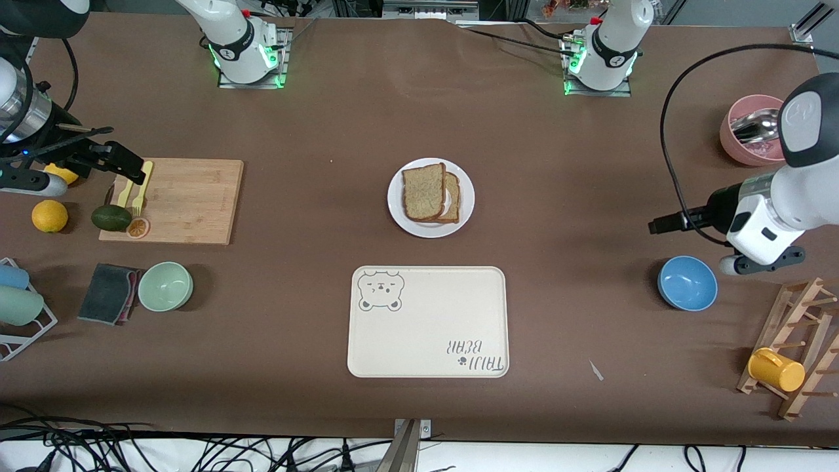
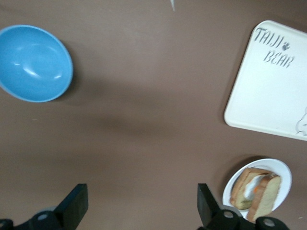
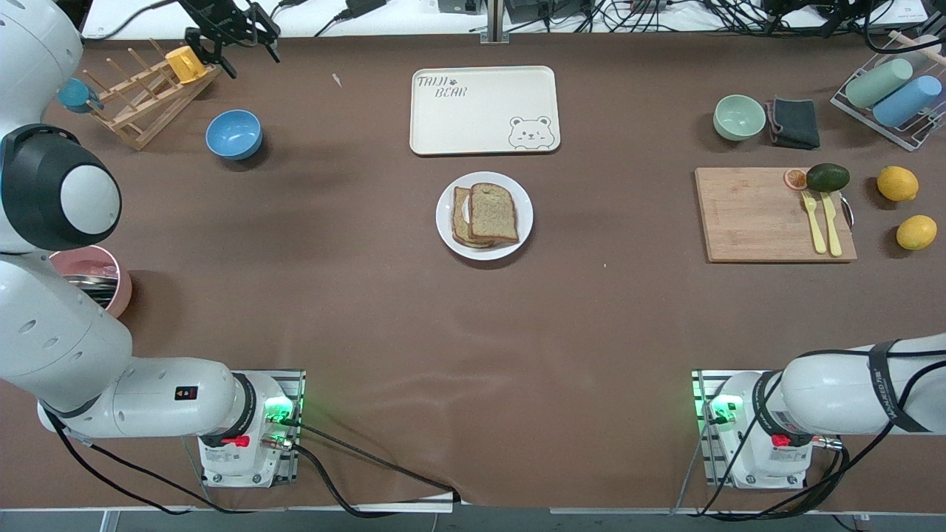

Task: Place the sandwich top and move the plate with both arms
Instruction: 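Reach the left gripper toward the rim of the white plate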

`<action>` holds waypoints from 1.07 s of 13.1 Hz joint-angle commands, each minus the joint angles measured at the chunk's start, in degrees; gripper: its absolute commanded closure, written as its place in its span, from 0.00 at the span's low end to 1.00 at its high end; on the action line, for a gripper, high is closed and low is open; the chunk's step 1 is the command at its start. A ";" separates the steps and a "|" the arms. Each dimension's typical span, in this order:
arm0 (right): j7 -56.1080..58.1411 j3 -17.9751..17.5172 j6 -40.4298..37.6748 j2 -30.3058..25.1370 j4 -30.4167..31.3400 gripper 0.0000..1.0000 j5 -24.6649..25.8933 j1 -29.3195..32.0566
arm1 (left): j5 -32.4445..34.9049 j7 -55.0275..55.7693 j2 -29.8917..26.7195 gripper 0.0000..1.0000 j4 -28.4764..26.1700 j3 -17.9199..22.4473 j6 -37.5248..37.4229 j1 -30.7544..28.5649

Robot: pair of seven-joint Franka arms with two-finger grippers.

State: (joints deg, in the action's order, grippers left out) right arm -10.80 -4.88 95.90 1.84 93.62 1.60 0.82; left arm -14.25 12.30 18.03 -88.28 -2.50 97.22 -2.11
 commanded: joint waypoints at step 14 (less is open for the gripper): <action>0.43 -0.04 -3.62 -0.26 -2.65 0.00 -0.46 0.14 | -33.98 -17.84 -7.22 0.00 -42.39 -8.47 40.27 10.00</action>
State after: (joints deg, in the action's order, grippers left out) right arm -10.37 -4.81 93.22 1.78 91.42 1.60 0.79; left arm -44.76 -3.11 13.06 -125.17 -10.31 131.05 4.45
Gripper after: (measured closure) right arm 0.000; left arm 0.000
